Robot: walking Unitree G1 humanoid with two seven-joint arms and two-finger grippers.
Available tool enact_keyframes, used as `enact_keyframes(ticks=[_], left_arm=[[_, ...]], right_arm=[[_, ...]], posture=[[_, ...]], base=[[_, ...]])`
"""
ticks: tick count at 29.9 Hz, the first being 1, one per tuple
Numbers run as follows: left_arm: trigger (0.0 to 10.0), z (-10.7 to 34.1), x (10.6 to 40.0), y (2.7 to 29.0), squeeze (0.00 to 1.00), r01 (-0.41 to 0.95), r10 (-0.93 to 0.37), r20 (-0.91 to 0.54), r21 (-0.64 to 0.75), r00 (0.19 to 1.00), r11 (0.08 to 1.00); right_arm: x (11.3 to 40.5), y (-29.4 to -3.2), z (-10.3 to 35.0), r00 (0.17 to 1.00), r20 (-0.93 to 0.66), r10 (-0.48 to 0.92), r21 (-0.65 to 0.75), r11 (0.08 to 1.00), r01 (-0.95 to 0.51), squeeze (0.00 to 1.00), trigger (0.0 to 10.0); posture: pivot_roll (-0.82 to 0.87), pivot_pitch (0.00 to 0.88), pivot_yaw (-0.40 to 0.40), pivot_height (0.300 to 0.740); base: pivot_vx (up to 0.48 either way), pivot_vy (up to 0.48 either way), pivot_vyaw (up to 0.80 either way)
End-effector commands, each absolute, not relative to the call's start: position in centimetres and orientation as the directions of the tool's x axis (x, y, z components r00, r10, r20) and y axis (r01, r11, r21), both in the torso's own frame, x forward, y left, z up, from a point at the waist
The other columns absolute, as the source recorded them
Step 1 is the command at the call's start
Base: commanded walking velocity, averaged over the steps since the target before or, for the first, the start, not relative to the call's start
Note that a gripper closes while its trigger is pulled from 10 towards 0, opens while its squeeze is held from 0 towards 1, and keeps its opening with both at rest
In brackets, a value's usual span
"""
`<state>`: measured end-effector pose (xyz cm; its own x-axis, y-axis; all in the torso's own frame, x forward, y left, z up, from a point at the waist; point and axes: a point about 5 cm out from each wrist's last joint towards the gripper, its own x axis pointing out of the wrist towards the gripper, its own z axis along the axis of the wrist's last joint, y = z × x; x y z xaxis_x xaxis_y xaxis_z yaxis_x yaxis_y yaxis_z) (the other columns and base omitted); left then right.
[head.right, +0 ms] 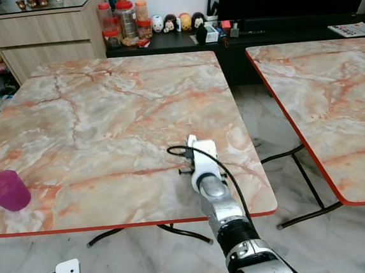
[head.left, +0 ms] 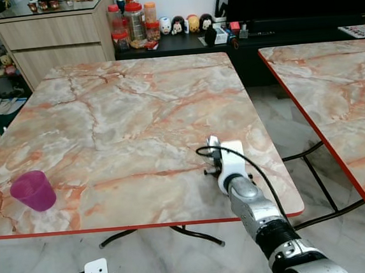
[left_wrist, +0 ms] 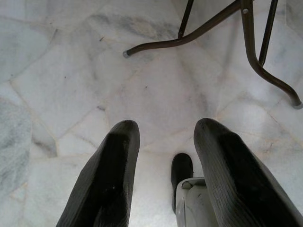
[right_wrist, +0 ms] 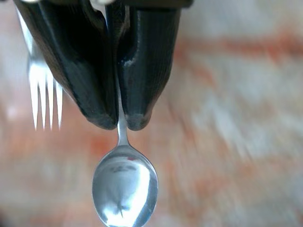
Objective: Setting the table
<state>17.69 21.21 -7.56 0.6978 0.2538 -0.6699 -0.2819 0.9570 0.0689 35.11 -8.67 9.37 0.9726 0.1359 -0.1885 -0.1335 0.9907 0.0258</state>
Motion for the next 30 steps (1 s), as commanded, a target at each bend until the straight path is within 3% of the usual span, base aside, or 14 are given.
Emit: enact_keyframes(ticks=[1, 6, 15, 30], left_arm=[[10.0, -7.8, 17.2, 21.5, 0.00, -0.284, 0.263, -0.685, 0.085, 0.680, 0.955], [10.0, -8.0, 16.8, 21.6, 0.00, -0.279, 0.270, -0.695, 0.104, 0.666, 0.955], [10.0, -8.1, 16.5, 21.7, 0.00, -0.266, 0.278, -0.697, 0.128, 0.661, 0.955], [10.0, -8.2, 16.0, 22.3, 0.00, -0.269, 0.293, -0.701, 0.148, 0.650, 0.952]], right_arm=[[35.5, -8.0, 11.3, 0.983, -0.082, 0.164, 0.004, 0.986, -0.164, 0.00, 10.0], [35.4, -7.5, 13.4, 0.978, 0.090, 0.190, -0.045, 0.981, -0.186, 0.00, 10.0], [35.0, -7.0, 14.4, 0.955, 0.182, 0.236, -0.068, 0.972, -0.227, 0.00, 10.0], [35.0, -7.1, 15.1, 0.937, 0.244, 0.249, -0.075, 0.968, -0.238, 0.00, 10.0]], posture=[[-0.01, 0.000, -0.015, 0.732], [-0.01, 0.000, -0.011, 0.732], [-0.01, 0.000, -0.008, 0.732], [-0.01, 0.000, 0.002, 0.732]], base=[[0.000, 0.000, 0.00], [0.000, 0.000, 0.00], [0.000, 0.000, 0.00], [0.000, -0.457, 0.00]])
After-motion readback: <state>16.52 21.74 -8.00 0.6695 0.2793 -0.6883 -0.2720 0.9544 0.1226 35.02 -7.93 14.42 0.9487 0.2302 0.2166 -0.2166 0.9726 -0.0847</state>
